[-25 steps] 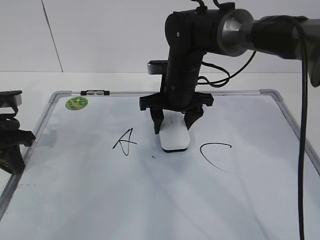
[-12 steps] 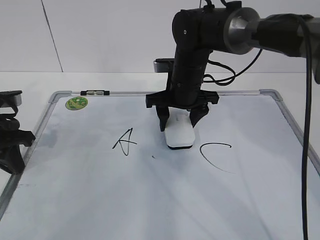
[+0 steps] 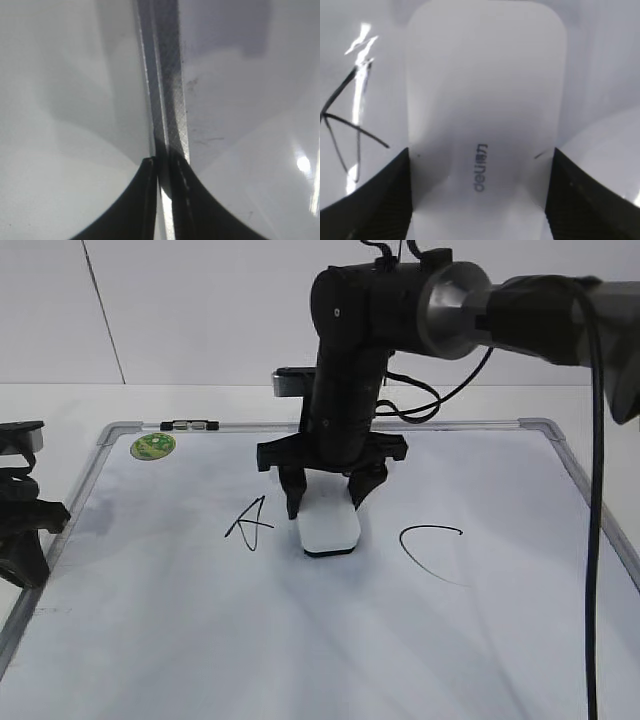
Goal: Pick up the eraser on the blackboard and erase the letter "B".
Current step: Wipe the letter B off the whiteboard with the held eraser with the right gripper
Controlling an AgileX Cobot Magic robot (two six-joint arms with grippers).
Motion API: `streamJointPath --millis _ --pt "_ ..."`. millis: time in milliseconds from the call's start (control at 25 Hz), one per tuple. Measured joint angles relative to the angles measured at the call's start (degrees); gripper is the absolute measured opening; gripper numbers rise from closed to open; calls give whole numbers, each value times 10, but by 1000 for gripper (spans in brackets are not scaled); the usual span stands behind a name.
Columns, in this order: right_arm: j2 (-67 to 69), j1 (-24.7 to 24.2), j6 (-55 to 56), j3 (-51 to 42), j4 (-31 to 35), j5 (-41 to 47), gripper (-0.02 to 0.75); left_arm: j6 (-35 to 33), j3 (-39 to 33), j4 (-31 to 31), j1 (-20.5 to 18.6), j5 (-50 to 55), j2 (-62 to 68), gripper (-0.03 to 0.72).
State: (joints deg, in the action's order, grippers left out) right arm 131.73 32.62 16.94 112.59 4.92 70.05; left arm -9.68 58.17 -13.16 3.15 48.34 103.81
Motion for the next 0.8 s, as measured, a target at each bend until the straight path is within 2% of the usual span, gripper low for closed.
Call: streamJointPath --millis 160,800 --pt "-1 18 5 0 9 0 543 0 0 0 0 0 0 43" --pt "-1 36 39 0 19 0 543 0 0 0 0 0 0 43"
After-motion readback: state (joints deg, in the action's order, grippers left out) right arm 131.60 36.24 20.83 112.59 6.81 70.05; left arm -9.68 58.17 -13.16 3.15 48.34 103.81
